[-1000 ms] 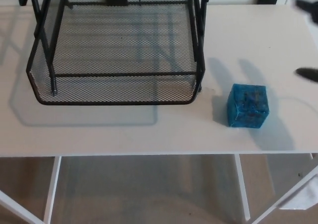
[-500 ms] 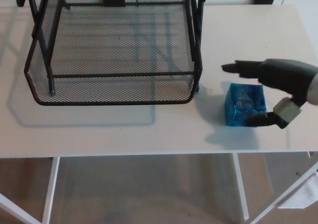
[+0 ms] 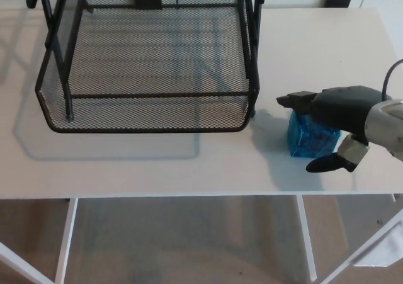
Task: The robot walks towards a desk on which a file tray is kept in the middle and a cube is kept to its right. The robot lifts the cube using its right hand and places it on the file tray.
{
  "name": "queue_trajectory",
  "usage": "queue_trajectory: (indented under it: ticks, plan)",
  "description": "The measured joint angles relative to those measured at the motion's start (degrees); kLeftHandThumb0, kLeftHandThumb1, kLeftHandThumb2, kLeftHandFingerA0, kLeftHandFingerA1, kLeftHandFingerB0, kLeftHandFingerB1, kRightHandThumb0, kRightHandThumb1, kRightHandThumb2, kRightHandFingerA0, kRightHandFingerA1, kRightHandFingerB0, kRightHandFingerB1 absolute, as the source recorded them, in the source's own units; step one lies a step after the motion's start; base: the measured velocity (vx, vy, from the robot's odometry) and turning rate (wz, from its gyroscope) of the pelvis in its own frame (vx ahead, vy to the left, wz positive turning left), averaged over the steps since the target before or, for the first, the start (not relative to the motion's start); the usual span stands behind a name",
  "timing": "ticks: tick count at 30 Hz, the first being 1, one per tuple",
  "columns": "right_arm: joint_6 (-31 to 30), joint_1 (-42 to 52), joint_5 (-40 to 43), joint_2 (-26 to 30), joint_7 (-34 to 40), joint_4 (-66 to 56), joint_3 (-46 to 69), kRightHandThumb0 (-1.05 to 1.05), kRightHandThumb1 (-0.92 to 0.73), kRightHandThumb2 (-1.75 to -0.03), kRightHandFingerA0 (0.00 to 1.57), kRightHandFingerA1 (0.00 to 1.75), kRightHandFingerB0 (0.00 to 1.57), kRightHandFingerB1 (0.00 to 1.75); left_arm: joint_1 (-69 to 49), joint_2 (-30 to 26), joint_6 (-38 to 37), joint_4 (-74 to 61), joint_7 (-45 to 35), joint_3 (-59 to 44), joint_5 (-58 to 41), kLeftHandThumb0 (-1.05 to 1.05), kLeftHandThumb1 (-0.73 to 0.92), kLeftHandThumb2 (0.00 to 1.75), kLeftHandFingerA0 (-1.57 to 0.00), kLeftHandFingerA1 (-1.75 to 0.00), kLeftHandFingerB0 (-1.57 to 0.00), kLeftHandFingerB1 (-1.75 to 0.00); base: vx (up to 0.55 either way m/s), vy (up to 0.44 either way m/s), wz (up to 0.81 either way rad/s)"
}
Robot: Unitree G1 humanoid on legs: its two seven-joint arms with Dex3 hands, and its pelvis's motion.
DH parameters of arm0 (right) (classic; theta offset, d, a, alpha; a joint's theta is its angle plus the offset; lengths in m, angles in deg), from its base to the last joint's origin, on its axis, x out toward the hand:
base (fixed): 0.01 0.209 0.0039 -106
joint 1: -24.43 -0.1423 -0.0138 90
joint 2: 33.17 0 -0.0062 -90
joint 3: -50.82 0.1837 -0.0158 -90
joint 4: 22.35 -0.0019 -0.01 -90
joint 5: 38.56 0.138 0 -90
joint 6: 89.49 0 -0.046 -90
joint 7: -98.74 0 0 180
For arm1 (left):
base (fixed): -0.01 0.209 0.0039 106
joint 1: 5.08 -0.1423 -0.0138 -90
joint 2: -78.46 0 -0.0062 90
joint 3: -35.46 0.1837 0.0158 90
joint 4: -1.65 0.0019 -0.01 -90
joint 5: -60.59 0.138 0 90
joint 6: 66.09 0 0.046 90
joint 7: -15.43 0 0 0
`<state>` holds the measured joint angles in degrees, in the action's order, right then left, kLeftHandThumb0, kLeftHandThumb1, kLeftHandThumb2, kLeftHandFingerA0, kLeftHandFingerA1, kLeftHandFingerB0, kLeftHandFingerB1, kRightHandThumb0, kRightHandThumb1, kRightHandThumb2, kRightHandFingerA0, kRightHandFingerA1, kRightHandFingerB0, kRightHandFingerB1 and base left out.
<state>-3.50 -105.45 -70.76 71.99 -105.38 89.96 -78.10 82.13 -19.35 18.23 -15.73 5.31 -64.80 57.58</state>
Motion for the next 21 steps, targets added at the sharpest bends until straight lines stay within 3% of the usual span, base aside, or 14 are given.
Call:
queue_trajectory:
  ticks: [1, 2, 4, 5, 6, 7, 8, 9, 12, 13, 17, 19, 20, 21]
  plan:
    - [0.1, 0.0, -0.6, 0.0, 0.5, 0.0, -0.3, -0.35, -0.48, -1.00, 0.02, 0.52, 0.00, 0.49, -0.1, 0.0, 0.0, 0.0, 0.0, 0.3, 0.1, -0.48, 0.60, 1.27, -0.11, -0.65, -0.01, -0.58, 0.00, 0.000, 0.00]
    - [0.1, 0.0, -1.5, 0.0, 1.4, -0.1, -0.9, -0.33, -0.51, -1.01, 0.02, 0.52, 0.00, 0.49, -0.3, 0.0, 0.0, 0.1, 0.0, 0.7, 0.2, -0.68, 0.53, 1.21, -0.14, -0.69, -0.10, -0.65, 0.00, 0.000, 0.00]
    - [0.1, 0.0, -2.7, 0.0, 2.6, -0.1, -1.5, -0.33, -0.51, -1.01, 0.02, 0.52, 0.00, 0.49, -0.6, 0.0, 0.0, 0.0, 0.0, 1.0, 0.4, -0.68, 0.53, 1.21, -0.14, -0.69, -0.10, -0.65, 0.00, 0.000, 0.00]
    - [0.1, 0.0, -3.7, 0.0, 3.5, 0.0, -1.9, -0.35, -0.65, -0.59, 0.19, 0.43, 0.18, 0.30, -0.9, 0.0, 0.0, 0.0, 0.0, 1.2, 0.5, -0.68, 0.52, 1.21, -0.17, -0.69, -0.10, -0.65, 0.00, 0.000, 0.00]
    - [0.1, 0.0, -4.4, 0.1, 4.2, 0.0, -2.3, -0.26, -0.67, -0.60, 0.32, 0.51, 0.21, 0.30, -1.1, 0.0, 0.0, 0.0, 0.0, 1.4, 0.5, -0.69, 0.50, 1.19, -0.17, -0.69, -0.11, -0.65, 0.00, 0.000, 0.00]
    - [0.2, 0.0, -5.2, 0.2, 4.9, 0.0, -2.8, -0.20, -0.67, -0.60, 0.53, 0.94, 0.32, 0.31, -1.3, 0.0, 0.0, 0.0, 0.0, 1.6, 0.6, -0.70, 0.50, 1.18, -0.17, -0.69, -0.11, -0.64, 0.00, 0.000, 0.00]
    - [0.3, 0.0, -6.1, 0.5, 5.8, 0.0, -3.3, -0.20, -0.67, -0.60, 0.53, 0.94, 0.32, 0.31, -1.5, 0.0, 0.0, 0.0, -0.1, 1.9, 0.6, -0.70, 0.50, 1.18, -0.17, -0.69, -0.11, -0.64, 0.00, 0.000, 0.00]
    - [0.5, 0.0, -6.8, 0.6, 6.6, 0.0, -3.6, -0.22, -0.66, -0.62, 0.81, 1.36, 0.63, 0.41, -1.6, 0.0, 0.0, 0.0, -0.1, 2.1, 0.6, -0.66, 0.50, 1.18, -0.16, -0.67, -0.12, -0.64, 0.00, 0.000, 0.00]
    - [1.6, 0.0, -8.8, 1.0, 9.5, 0.1, -4.7, -0.31, -0.62, -0.58, 0.91, 1.41, 0.83, 0.55, -1.8, 0.0, 0.0, 0.0, -0.1, 2.8, 0.8, -0.65, 0.49, 1.17, -0.21, -0.69, -0.17, -0.66, 0.00, 0.000, 0.00]
    - [2.0, 0.0, -9.5, 1.1, 10.5, 0.1, -5.1, -0.28, -0.62, -0.58, 0.86, 1.60, 0.86, 0.87, -1.9, 0.0, 0.0, 0.1, -0.1, 3.1, 0.8, -0.61, 0.49, 1.17, -0.22, -0.69, -0.18, -0.65, 0.00, 0.000, 0.00]
    - [2.8, 0.2, -11.8, 1.5, 14.0, 0.1, -6.2, -0.27, -0.68, -0.69, 0.89, 1.58, 0.71, 0.81, -1.9, 0.0, 0.0, 0.2, -0.1, 4.1, 1.1, -0.60, 0.44, 1.16, -0.21, -0.68, -0.19, -0.65, 0.00, 0.000, 0.00]
    - [3.1, 0.7, -13.0, 1.9, 16.1, 0.1, -6.5, -0.21, -0.72, -0.67, 0.83, 1.59, 0.72, 0.82, -1.9, 0.0, 0.0, 0.3, -0.1, 4.6, 1.4, -0.60, 0.45, 1.16, -0.21, -0.68, -0.17, -0.65, 0.00, 0.000, 0.00]
    - [3.3, 0.9, -13.4, 2.0, 16.8, 0.1, -6.6, -0.25, -0.78, -0.71, 0.83, 1.64, 0.67, 0.99, -1.9, 0.0, 0.0, 0.3, -0.1, 4.8, 1.6, -0.58, 0.44, 1.15, -0.23, -0.69, -0.19, -0.65, 0.00, 0.000, 0.00]
    - [3.8, 1.7, -13.8, 2.4, 18.4, 0.1, -6.4, -0.28, -0.74, -0.68, 0.84, 1.63, 0.75, 0.94, -2.0, -0.1, 0.0, 0.2, -0.2, 5.2, 1.8, -0.55, 0.43, 1.15, -0.25, -0.69, -0.22, -0.66, 0.00, 0.000, 0.00]
